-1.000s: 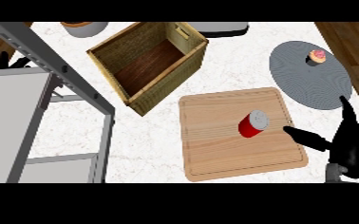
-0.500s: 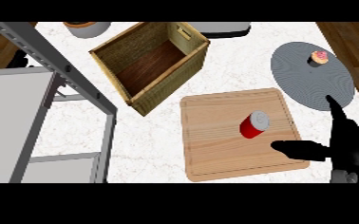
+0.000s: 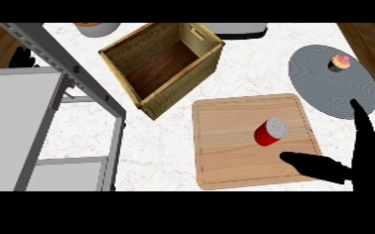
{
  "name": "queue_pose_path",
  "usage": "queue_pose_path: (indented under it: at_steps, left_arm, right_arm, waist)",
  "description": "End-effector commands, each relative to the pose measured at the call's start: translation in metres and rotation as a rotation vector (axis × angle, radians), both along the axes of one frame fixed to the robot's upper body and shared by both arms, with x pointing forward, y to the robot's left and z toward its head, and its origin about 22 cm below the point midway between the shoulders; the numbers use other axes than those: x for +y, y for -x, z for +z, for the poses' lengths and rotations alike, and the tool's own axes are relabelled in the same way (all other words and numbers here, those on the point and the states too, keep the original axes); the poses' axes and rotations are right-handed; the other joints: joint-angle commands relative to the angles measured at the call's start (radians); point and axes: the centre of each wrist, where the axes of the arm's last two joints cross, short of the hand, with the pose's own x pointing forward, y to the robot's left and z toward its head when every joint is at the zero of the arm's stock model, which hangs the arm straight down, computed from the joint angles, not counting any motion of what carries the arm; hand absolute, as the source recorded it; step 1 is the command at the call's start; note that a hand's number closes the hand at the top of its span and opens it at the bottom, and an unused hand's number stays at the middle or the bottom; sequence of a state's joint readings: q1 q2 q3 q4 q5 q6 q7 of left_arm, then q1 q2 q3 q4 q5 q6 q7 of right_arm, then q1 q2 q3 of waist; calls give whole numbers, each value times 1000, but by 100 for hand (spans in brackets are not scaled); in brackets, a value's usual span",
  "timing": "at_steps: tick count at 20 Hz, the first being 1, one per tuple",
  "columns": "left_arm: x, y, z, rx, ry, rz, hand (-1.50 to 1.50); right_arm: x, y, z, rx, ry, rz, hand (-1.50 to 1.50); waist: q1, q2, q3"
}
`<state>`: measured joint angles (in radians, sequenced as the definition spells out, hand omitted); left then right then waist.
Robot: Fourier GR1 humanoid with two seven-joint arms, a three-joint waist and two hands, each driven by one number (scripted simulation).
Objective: Pick the can from the cutting board and place it in the basket
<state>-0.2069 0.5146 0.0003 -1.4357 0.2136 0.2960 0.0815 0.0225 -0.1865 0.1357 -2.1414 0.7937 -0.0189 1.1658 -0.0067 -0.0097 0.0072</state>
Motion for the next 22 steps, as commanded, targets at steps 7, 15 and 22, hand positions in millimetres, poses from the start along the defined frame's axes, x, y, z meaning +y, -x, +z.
queue_pose_path:
  at_steps: [7,15,22]
  left_arm:
    - [-48,-1,-25,69,75,-117,0]
    - [-24,3,-25,80,102,-103,0]
    - [-50,-3,-24,79,99,-107,0]
  right_arm:
    - [12,-11,-45,47,-34,-85,-150]
    - [32,2,-54,-1,29,-102,-150]
    - [40,-1,-60,-10,3,-78,-150]
  waist:
    - [3,11,-7]
    - [3,9,-8]
    - [-1,9,-7]
